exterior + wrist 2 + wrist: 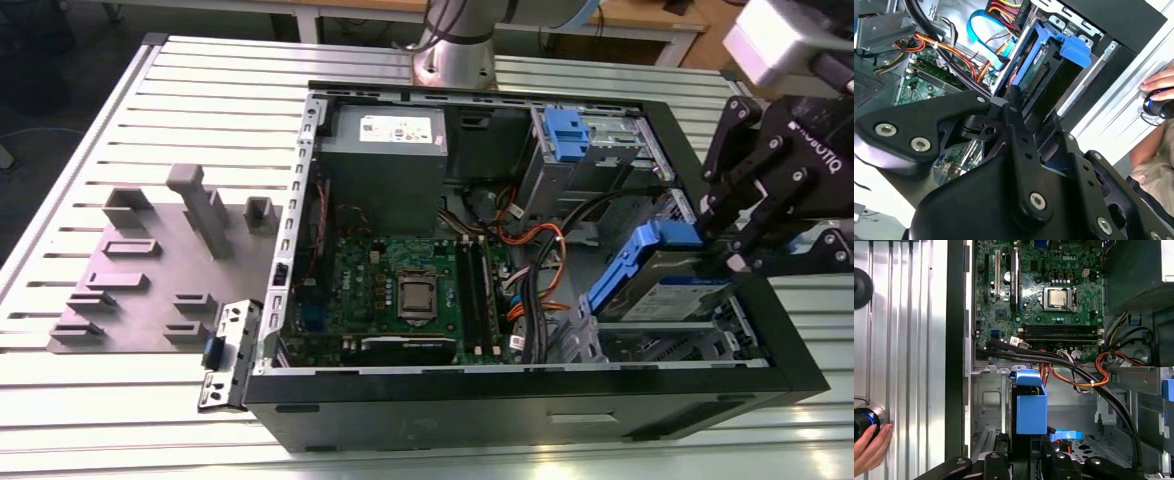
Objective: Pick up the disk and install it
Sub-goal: 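Insert the disk into the insertion slot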
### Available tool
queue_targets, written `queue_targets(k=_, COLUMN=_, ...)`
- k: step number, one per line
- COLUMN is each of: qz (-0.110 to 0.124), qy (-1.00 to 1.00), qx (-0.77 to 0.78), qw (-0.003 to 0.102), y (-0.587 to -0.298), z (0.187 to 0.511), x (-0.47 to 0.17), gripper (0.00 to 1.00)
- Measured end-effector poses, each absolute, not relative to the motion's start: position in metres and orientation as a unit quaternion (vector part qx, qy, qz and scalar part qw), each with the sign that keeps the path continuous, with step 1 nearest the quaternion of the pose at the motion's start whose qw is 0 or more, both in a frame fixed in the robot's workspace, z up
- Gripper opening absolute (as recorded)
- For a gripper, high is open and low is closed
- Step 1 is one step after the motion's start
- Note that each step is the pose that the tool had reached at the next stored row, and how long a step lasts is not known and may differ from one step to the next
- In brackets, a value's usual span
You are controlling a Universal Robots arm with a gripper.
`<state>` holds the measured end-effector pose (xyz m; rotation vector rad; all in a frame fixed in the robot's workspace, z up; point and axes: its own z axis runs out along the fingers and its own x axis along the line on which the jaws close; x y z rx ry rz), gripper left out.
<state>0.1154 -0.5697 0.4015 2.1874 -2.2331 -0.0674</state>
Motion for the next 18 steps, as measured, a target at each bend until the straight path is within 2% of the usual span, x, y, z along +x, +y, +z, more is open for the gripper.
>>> queue_targets(k=18, qz=-0.022, qy=-0.714, qx=0.700, qw=0.007, y=-0.570, z=0.369, x=0.115, gripper=0.35)
